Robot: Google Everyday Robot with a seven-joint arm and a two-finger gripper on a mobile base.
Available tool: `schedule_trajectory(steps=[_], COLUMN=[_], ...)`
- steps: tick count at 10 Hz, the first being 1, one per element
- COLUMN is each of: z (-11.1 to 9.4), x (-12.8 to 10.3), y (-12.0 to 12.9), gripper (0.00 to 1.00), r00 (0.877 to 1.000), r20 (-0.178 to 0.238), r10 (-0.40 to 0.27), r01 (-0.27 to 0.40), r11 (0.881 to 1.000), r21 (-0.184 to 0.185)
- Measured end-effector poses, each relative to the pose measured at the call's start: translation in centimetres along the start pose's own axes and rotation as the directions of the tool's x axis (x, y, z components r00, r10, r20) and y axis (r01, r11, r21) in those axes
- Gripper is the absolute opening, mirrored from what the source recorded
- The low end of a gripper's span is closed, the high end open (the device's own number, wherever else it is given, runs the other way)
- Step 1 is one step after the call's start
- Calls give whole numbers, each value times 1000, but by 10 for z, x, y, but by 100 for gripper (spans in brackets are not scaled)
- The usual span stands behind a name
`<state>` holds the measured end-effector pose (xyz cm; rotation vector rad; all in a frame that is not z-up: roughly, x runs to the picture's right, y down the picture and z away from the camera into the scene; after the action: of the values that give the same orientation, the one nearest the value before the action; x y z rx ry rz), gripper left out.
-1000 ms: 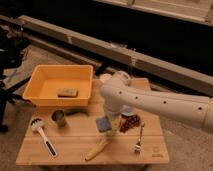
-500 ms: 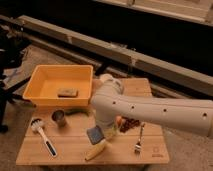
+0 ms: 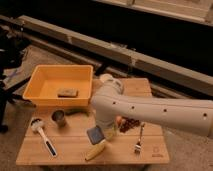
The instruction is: Place sponge in metal cup
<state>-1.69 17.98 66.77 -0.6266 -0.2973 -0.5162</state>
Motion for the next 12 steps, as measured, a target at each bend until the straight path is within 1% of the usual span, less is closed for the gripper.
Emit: schedule_trajectory(steps=[2, 4, 5, 7, 9, 10, 11, 12], z=[0, -1, -3, -8, -9, -8, -7, -6], x=[0, 5, 5, -6, -18, -31, -41, -44], y=[0, -10, -27, -58, -80, -94, -106, -114], gripper=[0, 0, 0, 0, 0, 0, 0, 0], r00=[1000, 1000, 999, 999, 1000, 1000, 1000, 1000], r20=[-1, -3, -1, 4, 3, 4, 3, -2], r10=[2, 28, 34, 35, 25, 7, -10, -21], r01=[-2, -28, -34, -36, -25, -7, 10, 21], r11=[1000, 999, 998, 995, 993, 992, 991, 991], r21=[0, 28, 56, 95, 119, 127, 132, 133])
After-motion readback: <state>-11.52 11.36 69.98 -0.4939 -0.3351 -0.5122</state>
